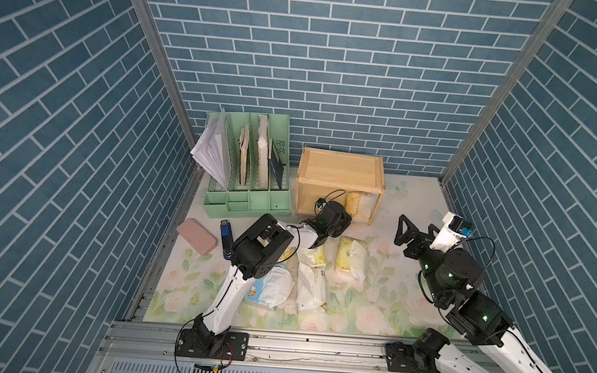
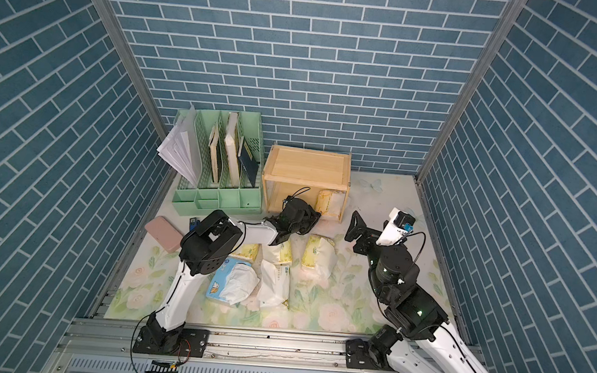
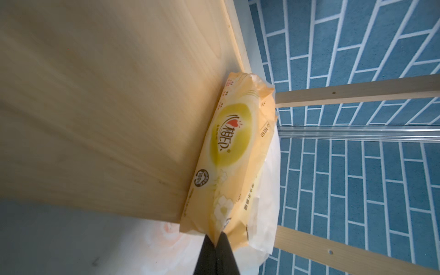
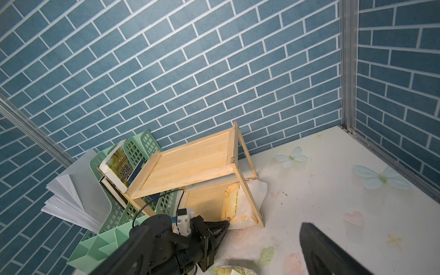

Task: Remove the tissue boxes from the shelf
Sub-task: Pick up a box of tissues from the shelf.

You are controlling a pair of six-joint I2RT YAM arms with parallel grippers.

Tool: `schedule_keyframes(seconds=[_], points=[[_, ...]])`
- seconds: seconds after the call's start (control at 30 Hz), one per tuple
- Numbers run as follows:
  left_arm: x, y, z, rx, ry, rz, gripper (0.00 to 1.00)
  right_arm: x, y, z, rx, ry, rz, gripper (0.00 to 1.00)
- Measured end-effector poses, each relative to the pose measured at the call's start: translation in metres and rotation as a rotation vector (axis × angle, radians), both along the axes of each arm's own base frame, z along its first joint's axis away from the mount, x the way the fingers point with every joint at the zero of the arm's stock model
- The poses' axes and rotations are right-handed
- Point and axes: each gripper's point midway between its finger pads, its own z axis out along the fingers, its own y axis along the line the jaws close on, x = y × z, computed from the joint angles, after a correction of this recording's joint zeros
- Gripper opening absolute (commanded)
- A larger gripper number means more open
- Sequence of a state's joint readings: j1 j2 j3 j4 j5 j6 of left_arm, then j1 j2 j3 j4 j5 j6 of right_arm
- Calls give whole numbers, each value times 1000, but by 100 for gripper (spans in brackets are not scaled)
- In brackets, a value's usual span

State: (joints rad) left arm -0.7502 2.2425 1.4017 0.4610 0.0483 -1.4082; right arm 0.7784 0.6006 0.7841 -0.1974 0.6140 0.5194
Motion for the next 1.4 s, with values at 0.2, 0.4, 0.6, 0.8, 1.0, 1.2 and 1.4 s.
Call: schedule_keyframes(seconds=[0.2,0.4,0.6,0.8,1.0,1.2,1.4], points=[[-7,6,12,3,-12,-2,0,0,0,-4,-3,3,-1,99],[-19,16,29,-4,-25,-7,0,1,-5,-6,-17,9,-27,100],[-39,30,55,-15,-47,-16,0,3,-12,-5,-83,11,-74,100],[-57,39,82,-26,-71,-30,0,15,-12,-8,-174,34,-104,100],[-83,39,101,-34,-71,-72,0,38,-21,-18,-240,87,-148,100],[-101,43,123,-40,-72,-101,0,67,-48,-31,-228,158,-182,100],[-112,49,160,-81,-110,-116,0,86,-76,-47,-189,218,-186,100]])
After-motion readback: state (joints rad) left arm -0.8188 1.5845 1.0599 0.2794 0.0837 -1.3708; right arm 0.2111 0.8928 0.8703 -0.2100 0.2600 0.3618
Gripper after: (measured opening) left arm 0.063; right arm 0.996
